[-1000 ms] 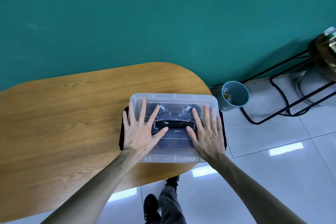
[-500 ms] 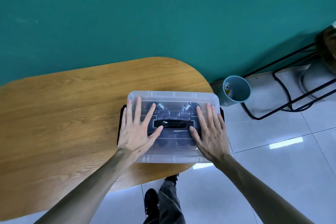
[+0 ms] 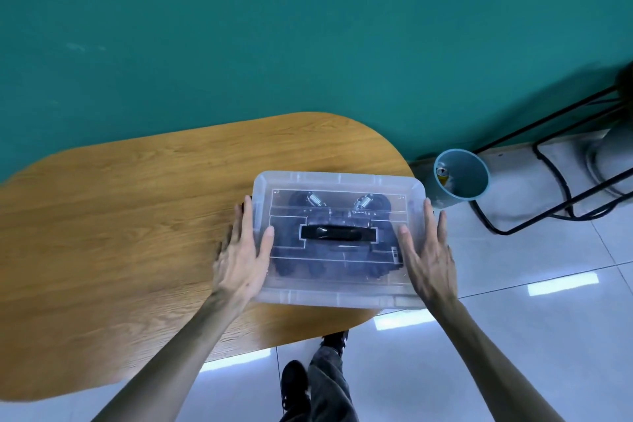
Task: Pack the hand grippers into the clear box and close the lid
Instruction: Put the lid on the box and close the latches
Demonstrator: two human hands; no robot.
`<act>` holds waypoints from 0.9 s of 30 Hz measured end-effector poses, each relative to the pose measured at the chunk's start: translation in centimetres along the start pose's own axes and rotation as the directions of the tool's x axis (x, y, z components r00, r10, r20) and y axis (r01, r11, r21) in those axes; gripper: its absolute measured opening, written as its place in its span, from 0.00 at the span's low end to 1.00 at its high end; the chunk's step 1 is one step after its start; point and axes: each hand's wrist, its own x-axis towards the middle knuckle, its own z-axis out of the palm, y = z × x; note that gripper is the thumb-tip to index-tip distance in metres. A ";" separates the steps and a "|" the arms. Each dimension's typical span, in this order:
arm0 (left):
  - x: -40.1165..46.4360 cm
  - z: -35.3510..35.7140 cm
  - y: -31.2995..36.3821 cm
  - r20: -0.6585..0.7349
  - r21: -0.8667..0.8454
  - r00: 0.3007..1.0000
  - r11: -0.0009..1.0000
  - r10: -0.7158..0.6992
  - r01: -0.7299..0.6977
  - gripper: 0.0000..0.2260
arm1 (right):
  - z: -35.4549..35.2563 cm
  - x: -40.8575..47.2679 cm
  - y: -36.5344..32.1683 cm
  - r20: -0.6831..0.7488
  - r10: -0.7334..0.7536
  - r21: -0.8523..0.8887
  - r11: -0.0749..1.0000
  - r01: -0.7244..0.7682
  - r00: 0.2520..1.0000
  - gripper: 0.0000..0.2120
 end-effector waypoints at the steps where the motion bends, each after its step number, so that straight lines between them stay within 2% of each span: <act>1: -0.1 -0.3 0.2 0.008 -0.011 1.000 1.000 0.013 -0.013 0.31 | -0.1 -0.1 -0.1 0.010 0.003 0.031 1.000 -0.003 1.000 0.35; 5: -0.5 -0.7 0.7 0.039 -0.071 0.999 0.997 -0.010 0.013 0.32 | -0.2 -0.3 -0.5 -0.005 0.021 0.055 0.998 -0.021 1.000 0.34; 10: -0.4 -0.2 0.5 -0.011 -0.121 1.000 0.993 0.010 -0.011 0.33 | 0.2 -0.4 -0.6 -0.128 0.032 -0.202 0.978 -0.057 0.991 0.33; 12: -0.5 0.3 0.3 -0.055 -0.026 0.998 1.000 0.009 -0.011 0.33 | 0.3 -0.8 -1.1 -0.188 -0.017 -0.317 0.947 -0.045 0.982 0.32; 15: -0.6 1.2 0.3 -0.186 0.240 0.977 0.969 0.108 -0.062 0.31 | 0.6 -1.1 -1.2 -0.220 -0.104 -0.446 0.895 -0.005 0.970 0.29; 18: -0.7 2.3 1.8 -0.207 0.371 0.970 0.928 0.124 -0.039 0.30 | 1.1 -1.7 -1.9 -0.225 -0.132 -0.469 0.883 0.011 0.965 0.29; 22: -0.9 3.9 4.1 -0.205 0.427 0.979 0.901 0.020 0.071 0.38 | 2.7 -3.1 -4.1 -0.193 -0.063 -0.484 0.874 -0.040 0.979 0.32; 27: -1.3 3.7 4.3 -0.226 0.411 0.973 0.910 0.046 0.052 0.36 | 2.8 -3.3 -4.0 -0.181 -0.071 -0.487 0.873 -0.026 0.981 0.31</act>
